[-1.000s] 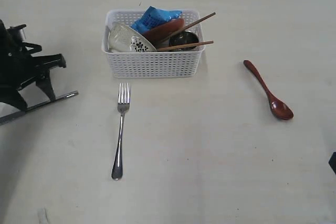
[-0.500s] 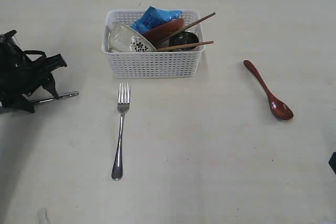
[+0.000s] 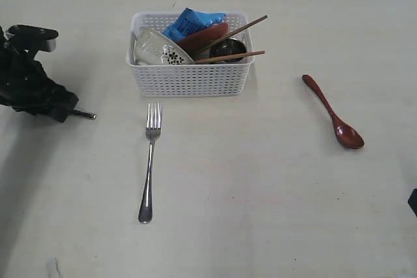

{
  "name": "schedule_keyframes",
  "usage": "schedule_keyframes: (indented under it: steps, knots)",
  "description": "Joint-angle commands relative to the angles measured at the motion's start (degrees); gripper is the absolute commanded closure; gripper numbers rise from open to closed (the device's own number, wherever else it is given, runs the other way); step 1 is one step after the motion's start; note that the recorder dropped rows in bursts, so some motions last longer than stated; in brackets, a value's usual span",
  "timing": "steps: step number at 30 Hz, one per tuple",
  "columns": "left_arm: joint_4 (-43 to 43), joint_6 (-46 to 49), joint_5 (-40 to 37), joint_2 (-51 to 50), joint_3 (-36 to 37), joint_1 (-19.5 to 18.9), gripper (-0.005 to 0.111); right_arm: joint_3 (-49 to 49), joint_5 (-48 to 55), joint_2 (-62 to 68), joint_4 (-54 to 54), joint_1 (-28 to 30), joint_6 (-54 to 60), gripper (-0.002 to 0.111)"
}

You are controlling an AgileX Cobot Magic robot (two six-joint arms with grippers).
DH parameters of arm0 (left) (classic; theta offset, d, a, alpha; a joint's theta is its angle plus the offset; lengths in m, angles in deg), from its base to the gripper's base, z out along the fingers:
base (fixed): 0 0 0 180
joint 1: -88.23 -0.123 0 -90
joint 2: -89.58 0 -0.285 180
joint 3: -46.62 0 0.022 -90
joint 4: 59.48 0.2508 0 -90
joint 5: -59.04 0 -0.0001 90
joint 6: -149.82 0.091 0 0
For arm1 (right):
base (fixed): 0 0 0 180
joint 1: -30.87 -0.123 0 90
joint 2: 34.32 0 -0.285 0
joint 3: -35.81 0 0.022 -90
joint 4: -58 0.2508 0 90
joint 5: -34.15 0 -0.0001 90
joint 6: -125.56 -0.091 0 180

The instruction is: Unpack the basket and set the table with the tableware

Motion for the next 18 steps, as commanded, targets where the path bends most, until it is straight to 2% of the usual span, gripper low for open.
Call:
schedule_keyframes:
  steps: [1, 5, 8, 12, 16, 18]
  knots:
    - [1.97, 9.48, -2.27, -2.82, 1.26, 0.05, 0.052, 0.14, -0.07, -0.31, 0.03, 0.38, -0.31, 0.109]
    - [1.97, -3.26, -3.52, -2.82, -0.76, 0.05, 0.052, 0.14, -0.07, -0.31, 0.03, 0.38, -0.31, 0.109]
    - [0.87, -13.55, -7.82, -2.82, -4.14, -0.06, 0.052, 0.14, -0.07, -0.31, 0.03, 0.38, -0.31, 0.109]
    - [-0.25, -35.49, -16.20, -2.82, -8.80, -0.06, 0.052, 0.14, -0.07, -0.31, 0.03, 0.38, -0.31, 0.109]
    - [-5.92, -37.14, -18.47, -2.26, -10.17, -0.06, 0.052, 0.14, -0.07, -0.31, 0.03, 0.38, -0.31, 0.109]
    - [-9.04, -37.14, -15.46, -0.62, -10.17, -0.06, 0.052, 0.14, -0.07, -0.31, 0.03, 0.38, -0.31, 0.109]
